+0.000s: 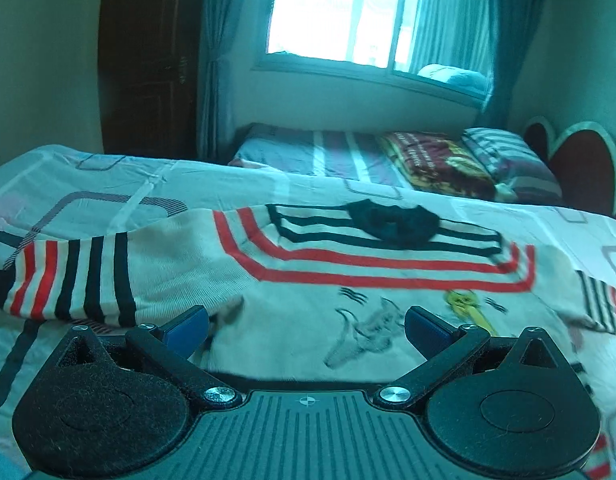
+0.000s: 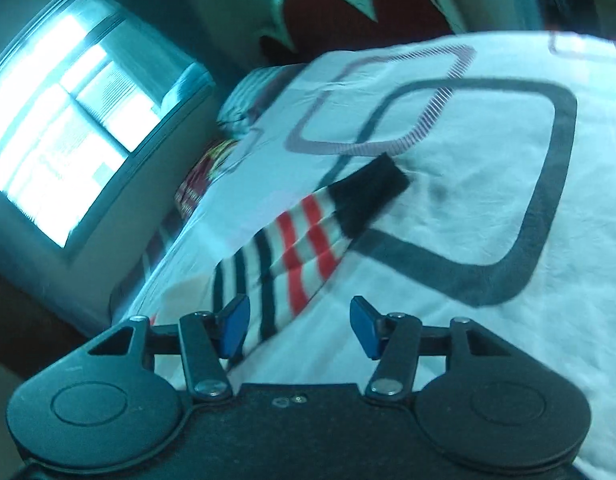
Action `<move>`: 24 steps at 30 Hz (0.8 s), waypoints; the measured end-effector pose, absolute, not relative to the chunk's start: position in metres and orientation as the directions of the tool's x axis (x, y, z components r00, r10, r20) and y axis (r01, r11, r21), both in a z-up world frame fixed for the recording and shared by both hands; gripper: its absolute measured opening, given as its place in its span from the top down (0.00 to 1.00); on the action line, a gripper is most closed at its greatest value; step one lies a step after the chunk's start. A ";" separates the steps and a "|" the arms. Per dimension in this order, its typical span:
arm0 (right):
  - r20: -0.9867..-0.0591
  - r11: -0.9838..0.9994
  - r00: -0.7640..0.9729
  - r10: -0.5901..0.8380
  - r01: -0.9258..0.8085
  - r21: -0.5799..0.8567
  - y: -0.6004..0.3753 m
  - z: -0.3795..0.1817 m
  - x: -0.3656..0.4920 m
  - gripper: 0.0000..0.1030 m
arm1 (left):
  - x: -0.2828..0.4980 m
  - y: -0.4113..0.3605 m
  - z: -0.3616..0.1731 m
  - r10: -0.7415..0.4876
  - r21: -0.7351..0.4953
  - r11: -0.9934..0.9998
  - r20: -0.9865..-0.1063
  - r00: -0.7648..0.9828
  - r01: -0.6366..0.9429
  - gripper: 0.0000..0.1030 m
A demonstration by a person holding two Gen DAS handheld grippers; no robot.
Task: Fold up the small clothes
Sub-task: 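Grasp the dark cuff of a striped sleeve with the right tool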
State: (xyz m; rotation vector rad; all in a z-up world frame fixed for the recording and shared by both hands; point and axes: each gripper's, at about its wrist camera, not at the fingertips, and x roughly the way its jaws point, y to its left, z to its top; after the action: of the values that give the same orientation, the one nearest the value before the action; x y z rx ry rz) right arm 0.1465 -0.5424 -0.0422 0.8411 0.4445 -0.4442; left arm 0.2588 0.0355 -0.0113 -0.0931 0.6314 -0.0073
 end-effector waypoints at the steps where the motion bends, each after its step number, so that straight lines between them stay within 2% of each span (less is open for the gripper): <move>1: -0.545 0.563 0.814 -0.201 0.551 0.616 -0.551 -0.050 0.154 0.50 | 0.267 0.036 -0.015 -0.022 -0.078 0.996 -0.598 0.801 -0.031 0.00; 4: -0.552 0.509 0.810 -0.197 0.566 0.648 -0.571 -0.070 0.172 0.55 | 0.287 0.039 -0.029 0.011 -0.065 0.996 -0.616 0.788 -0.064 0.00; 10: -0.540 0.482 0.820 -0.188 0.556 0.677 -0.590 -0.086 0.197 0.57 | 0.307 0.042 -0.051 0.011 -0.075 0.994 -0.637 0.771 -0.077 0.00; 15: -0.548 0.468 0.812 -0.201 0.571 0.674 -0.602 -0.092 0.208 0.79 | 0.317 0.044 -0.059 0.015 -0.073 0.994 -0.650 0.759 -0.082 0.00; 16: -0.553 0.465 0.807 -0.207 0.579 0.670 -0.604 -0.093 0.209 0.86 | 0.319 0.045 -0.060 0.014 -0.075 0.994 -0.651 0.759 -0.083 0.00; 18: -0.550 0.463 0.809 -0.206 0.576 0.674 -0.609 -0.095 0.209 0.89 | 0.322 0.048 -0.061 0.016 -0.074 0.994 -0.653 0.757 -0.085 0.00; 19: -0.556 0.478 0.804 -0.209 0.580 0.659 -0.609 -0.095 0.210 0.94 | 0.323 0.050 -0.062 0.023 -0.067 0.994 -0.654 0.756 -0.088 0.00; 21: -0.595 0.559 0.760 -0.260 0.621 0.549 -0.601 -0.086 0.218 0.97 | 0.325 0.053 -0.063 0.045 -0.048 0.994 -0.661 0.749 -0.102 0.00; 23: -0.608 0.681 0.681 -0.408 0.671 0.294 -0.573 -0.067 0.232 0.93 | 0.325 0.057 -0.064 0.077 -0.023 0.992 -0.665 0.743 -0.124 0.00; 24: -0.602 0.703 0.660 -0.450 0.677 0.217 -0.564 -0.066 0.237 0.93 | 0.325 0.059 -0.063 0.090 -0.014 0.991 -0.665 0.741 -0.133 0.00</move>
State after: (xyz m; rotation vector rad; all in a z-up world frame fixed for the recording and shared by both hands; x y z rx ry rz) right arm 0.2370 -0.5640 -0.0662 0.4520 0.5456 -0.6626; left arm 0.3254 0.0593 -0.0634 -0.0621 0.7259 0.1218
